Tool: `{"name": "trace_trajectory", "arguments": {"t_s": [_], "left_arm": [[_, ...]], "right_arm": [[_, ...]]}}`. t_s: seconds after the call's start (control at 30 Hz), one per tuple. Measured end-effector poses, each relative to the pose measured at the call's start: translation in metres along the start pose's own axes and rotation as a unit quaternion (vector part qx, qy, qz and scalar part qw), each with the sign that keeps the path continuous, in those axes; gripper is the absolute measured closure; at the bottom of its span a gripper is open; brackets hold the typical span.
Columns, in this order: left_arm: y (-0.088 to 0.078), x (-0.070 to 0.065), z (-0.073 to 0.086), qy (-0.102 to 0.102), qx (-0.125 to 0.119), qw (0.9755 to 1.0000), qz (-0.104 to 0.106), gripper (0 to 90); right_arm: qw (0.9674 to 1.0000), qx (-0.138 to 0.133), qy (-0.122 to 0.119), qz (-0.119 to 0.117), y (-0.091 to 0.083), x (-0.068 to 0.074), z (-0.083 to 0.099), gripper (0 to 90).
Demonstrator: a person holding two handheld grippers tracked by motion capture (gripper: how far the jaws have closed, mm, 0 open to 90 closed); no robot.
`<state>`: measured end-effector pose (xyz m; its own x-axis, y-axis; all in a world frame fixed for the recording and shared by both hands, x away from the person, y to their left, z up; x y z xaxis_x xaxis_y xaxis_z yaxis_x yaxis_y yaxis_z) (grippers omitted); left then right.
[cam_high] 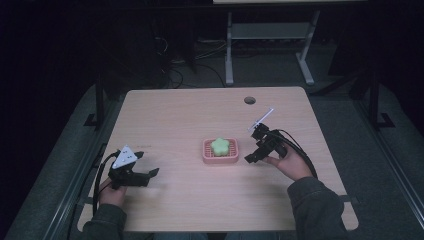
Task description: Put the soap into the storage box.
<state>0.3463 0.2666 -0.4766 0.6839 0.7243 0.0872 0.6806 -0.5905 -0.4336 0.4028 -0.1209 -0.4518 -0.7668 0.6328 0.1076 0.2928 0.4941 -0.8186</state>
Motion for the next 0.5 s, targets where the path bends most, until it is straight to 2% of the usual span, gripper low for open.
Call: {"name": "trace_trajectory", "arguments": {"t_s": [0.27,0.5], "left_arm": [[0.0,0.0,0.0,0.001,-0.001,1.0,0.0,14.4],[0.0,0.0,0.001,0.003,0.002,1.0,0.0,14.4]], "right_arm": [[1.0,-0.006,-0.002,0.001,-0.006,0.003,0.006,22.3],[1.0,-0.002,0.002,0.001,-0.004,0.003,0.02,22.2]]}}
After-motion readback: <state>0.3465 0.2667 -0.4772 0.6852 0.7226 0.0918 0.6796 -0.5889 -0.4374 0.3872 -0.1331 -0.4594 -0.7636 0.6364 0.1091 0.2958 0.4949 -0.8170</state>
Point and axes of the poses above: each handheld gripper's, and its own axes: y roughly forward along the jaws, z roughly out of its underside, x roughly to its left, the point moved 6 cm from there along y, roughly forward along the jaws, and after that the axes turned 9 degrees about -x, right-handed, at the moved point
